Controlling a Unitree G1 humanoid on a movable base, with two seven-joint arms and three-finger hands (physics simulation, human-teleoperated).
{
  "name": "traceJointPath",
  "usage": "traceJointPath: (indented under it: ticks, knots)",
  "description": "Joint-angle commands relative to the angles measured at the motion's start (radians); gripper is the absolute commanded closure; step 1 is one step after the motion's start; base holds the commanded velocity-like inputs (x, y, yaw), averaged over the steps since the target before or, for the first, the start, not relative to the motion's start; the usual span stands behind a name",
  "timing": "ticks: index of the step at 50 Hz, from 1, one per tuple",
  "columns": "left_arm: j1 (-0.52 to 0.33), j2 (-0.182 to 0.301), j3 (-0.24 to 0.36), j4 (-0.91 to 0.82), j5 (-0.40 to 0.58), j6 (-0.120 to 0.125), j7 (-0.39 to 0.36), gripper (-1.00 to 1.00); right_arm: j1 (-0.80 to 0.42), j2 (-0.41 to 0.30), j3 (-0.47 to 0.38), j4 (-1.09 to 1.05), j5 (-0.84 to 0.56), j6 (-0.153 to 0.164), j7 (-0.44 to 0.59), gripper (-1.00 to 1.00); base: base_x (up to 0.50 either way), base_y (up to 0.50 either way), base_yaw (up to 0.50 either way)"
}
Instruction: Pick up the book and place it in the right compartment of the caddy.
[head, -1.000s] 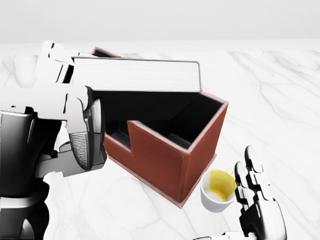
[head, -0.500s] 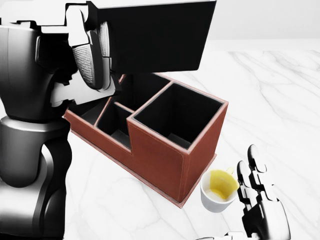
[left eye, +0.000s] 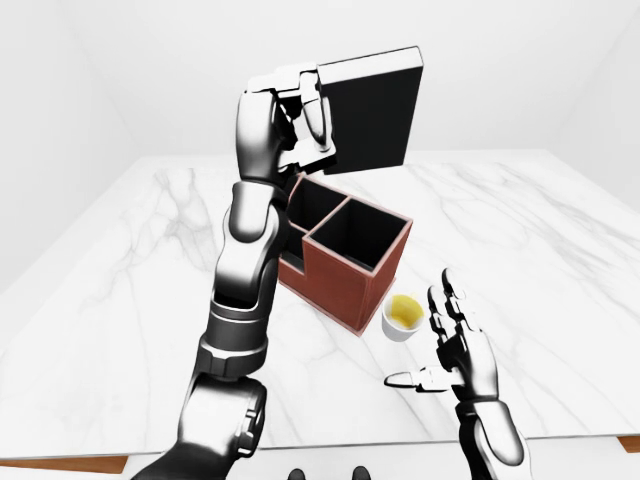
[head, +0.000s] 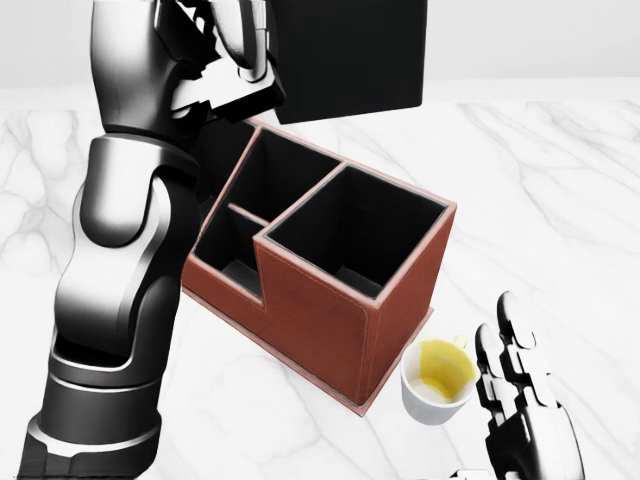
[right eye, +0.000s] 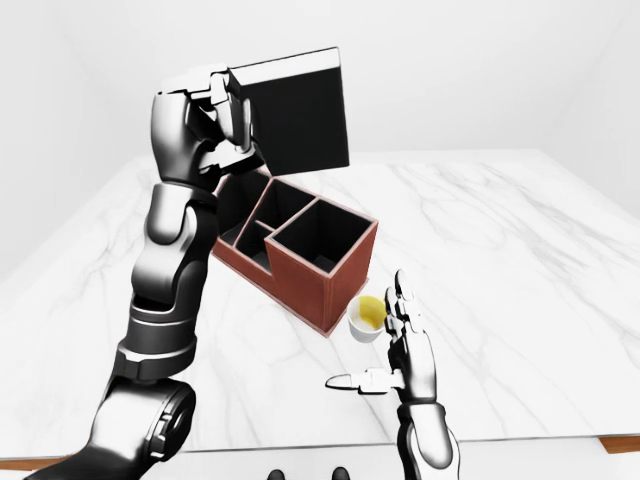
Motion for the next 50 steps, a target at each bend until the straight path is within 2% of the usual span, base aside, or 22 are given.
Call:
traceJointPath:
  ticks: [1, 14, 26, 39, 50]
  knots:
    - [-0.11, 0.008, 0.02, 0.226, 0.009, 0.0, 0.035, 1.0, 0.003, 0.0, 0.003, -0.001, -0.001, 0.0, -0.002, -1.0, 0.0, 0.0, 0.0]
    - [-0.157, 0.014, 0.024, 0.401, 0.024, 0.0, 0.029, 1.0, 0.016, -0.001, 0.004, -0.012, 0.002, 0.0, 0.0, -1.0, 0.0, 0.0, 0.0]
    - [-0.249, 0.019, 0.036, 0.637, 0.035, 0.0, 0.022, 1.0, 0.015, -0.002, 0.003, -0.017, 0.003, 0.0, -0.001, -1.0, 0.0, 0.0, 0.0]
    - [-0.28, 0.0, 0.033, 0.718, 0.019, 0.0, 0.02, 1.0, 0.018, 0.0, 0.007, -0.009, 0.001, 0.0, -0.002, -1.0, 0.0, 0.0, 0.0]
    - [-0.281, -0.004, 0.032, 0.705, 0.009, 0.0, 0.021, 1.0, 0.033, -0.001, 0.019, -0.004, -0.004, 0.0, -0.006, -1.0, 0.0, 0.0, 0.0]
